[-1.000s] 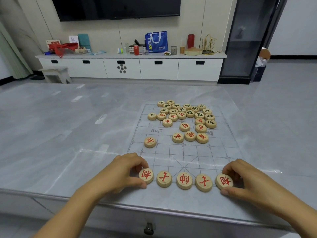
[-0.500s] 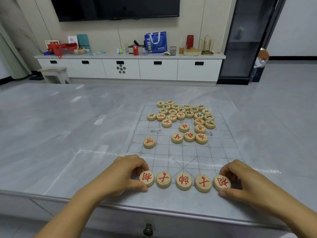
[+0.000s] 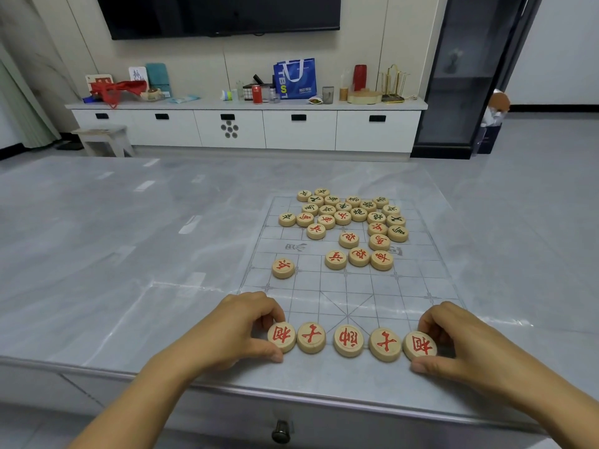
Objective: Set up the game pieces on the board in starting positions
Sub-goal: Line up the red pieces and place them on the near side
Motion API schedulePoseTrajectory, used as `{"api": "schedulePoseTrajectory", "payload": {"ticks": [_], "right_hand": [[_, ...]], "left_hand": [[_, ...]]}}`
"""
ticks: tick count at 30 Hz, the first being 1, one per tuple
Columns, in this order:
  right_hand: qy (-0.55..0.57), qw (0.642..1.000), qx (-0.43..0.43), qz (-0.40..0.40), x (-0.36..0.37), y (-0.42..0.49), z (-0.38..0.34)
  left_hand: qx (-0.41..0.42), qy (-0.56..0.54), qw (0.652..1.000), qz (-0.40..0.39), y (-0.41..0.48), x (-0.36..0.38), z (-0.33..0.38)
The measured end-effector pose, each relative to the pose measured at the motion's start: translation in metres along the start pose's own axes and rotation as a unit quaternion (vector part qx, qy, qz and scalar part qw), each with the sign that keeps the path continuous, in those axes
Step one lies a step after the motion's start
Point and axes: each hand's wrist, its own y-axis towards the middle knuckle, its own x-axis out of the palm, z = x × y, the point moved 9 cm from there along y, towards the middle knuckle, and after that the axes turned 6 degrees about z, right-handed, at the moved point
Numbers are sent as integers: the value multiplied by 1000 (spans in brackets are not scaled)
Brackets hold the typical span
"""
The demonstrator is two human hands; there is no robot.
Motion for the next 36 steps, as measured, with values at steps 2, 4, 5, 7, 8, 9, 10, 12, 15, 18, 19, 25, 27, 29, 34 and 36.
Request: {"api": "schedulePoseTrajectory", "payload": {"ticks": [2,4,5,7,8,9,10,12,15,18,19,25,27,29,34,36], "right_hand": [[-3,1000,1,-2,0,-1,-1],[-4,1000,4,-6,0,-1,-1],[-5,1000,5,-7,0,-2,-2],[-5,1000,5,-8,-1,-2,-2],[-4,1000,6,-8,-1,-2,-2],[-4,1000,7,-8,-1,-2,-2],[-3,1000,7,-7,-1,-3,-2],[-2,1000,6,-5,-1,-3,-2],[7,1000,5,-4,-2,-3,-2],[12,1000,11,-24,0,-3,-2],[22,999,16,-26,-1,-4,-1],[97,992,37,77,-24,8,9],[104,987,36,118,-30,19,14],[112,982,46,142,-34,31,20],[117,981,34,152,-34,61,16],[114,982,29,150,-31,73,12]], "left_hand": [[-4,-2,1000,1,0,0,-1],[-7,-1,1000,5,0,-1,-2],[-9,0,1000,8,0,-2,-2],[-10,1,1000,8,0,-2,-2],[-11,3,1000,7,0,-2,-2],[-13,5,1000,5,0,-2,-2],[-14,6,1000,4,0,-2,-2],[-15,6,1000,5,-1,-3,-1],[-20,4,1000,0,0,-2,-2],[-27,-6,1000,-11,0,-1,-4],[-30,-15,999,-16,0,-1,-5],[-81,-120,989,29,2,-17,-19],[-93,-111,984,102,10,-30,-28],[-108,-67,979,160,19,-39,-37],[-155,11,971,179,41,-38,-49],[-157,7,971,179,49,-36,-48]]}}
